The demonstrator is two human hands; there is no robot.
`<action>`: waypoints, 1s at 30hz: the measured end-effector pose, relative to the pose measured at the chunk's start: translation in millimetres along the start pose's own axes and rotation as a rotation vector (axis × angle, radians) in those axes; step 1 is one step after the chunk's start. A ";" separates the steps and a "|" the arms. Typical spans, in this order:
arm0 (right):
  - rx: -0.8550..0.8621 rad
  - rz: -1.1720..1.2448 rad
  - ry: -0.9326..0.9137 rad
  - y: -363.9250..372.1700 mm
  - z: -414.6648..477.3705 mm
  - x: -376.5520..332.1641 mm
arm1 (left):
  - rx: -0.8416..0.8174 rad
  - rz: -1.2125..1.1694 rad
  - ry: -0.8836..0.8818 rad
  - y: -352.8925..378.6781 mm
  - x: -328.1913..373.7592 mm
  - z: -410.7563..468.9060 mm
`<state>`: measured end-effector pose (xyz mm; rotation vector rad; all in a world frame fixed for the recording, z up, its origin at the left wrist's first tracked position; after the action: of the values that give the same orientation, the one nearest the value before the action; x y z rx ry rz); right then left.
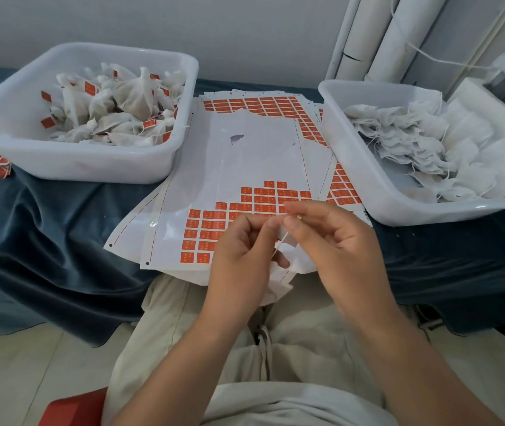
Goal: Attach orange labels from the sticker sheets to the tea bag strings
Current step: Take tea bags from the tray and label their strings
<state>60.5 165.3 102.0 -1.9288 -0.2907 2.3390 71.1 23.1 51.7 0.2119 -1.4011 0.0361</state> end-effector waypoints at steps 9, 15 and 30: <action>-0.030 0.045 0.055 -5.3 7.7 16.1 | -0.012 0.033 0.006 -0.2 1.1 1.3; -0.025 0.030 0.047 -5.2 8.6 18.3 | -0.014 0.067 0.030 -3.2 6.2 2.9; 0.077 0.152 -0.007 -4.3 4.6 14.7 | -0.053 -0.018 -0.114 -11.1 -0.6 12.2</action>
<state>52.9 171.9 89.6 -1.9718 -0.0547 2.4101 60.9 10.2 51.6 0.1854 -1.5119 -0.0286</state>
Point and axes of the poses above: each hand's wrist, its own z-axis towards the middle knuckle, its own y-axis out of the palm, x = y × z, the point moved 8 cm from there along z, towards the middle knuckle, and after that the axes turned 7 degrees about y, right-handed, at the moved point
